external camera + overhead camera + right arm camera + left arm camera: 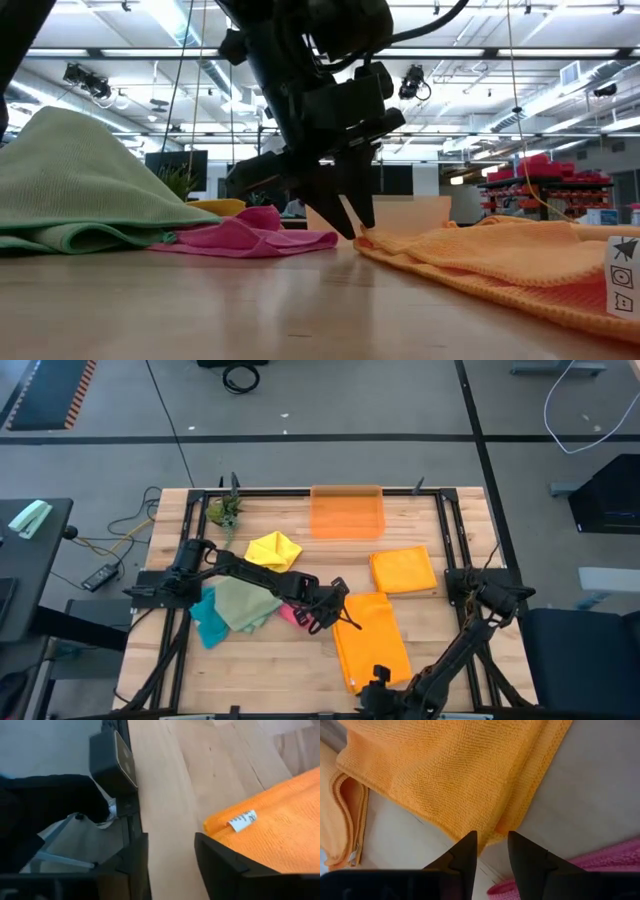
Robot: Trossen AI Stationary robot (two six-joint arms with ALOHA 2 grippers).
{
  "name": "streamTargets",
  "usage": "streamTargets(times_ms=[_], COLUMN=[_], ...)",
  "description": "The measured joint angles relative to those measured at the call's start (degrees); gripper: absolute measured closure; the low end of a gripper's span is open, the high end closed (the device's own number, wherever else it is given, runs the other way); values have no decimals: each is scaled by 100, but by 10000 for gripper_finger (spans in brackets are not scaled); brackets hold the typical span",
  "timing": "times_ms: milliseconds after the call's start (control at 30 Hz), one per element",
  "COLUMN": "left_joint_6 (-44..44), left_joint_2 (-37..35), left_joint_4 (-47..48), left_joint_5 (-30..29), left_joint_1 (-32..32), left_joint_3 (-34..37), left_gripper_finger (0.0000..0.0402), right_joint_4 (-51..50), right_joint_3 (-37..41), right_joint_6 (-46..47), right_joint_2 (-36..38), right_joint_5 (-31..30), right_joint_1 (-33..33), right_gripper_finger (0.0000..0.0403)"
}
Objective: Fold microfiber towels
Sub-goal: Fold the left orange microfiber cloth
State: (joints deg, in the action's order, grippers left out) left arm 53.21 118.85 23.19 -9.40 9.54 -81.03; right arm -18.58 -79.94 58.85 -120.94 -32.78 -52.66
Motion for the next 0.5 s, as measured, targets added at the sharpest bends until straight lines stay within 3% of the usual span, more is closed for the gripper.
streamTargets(times_ms=[500], left_joint_6=[-4], left_joint_2=[0], left_joint_4=[21], left_joint_5=[1], left_joint_1=[0], left_joint_3=[0], left_gripper_finger=[288], right_joint_4=[-570], right_joint_3=[4], right_joint_6=[-36], right_joint_2=[-83], right_joint_5=[-20], right_joint_1=[50], right_gripper_finger=[240])
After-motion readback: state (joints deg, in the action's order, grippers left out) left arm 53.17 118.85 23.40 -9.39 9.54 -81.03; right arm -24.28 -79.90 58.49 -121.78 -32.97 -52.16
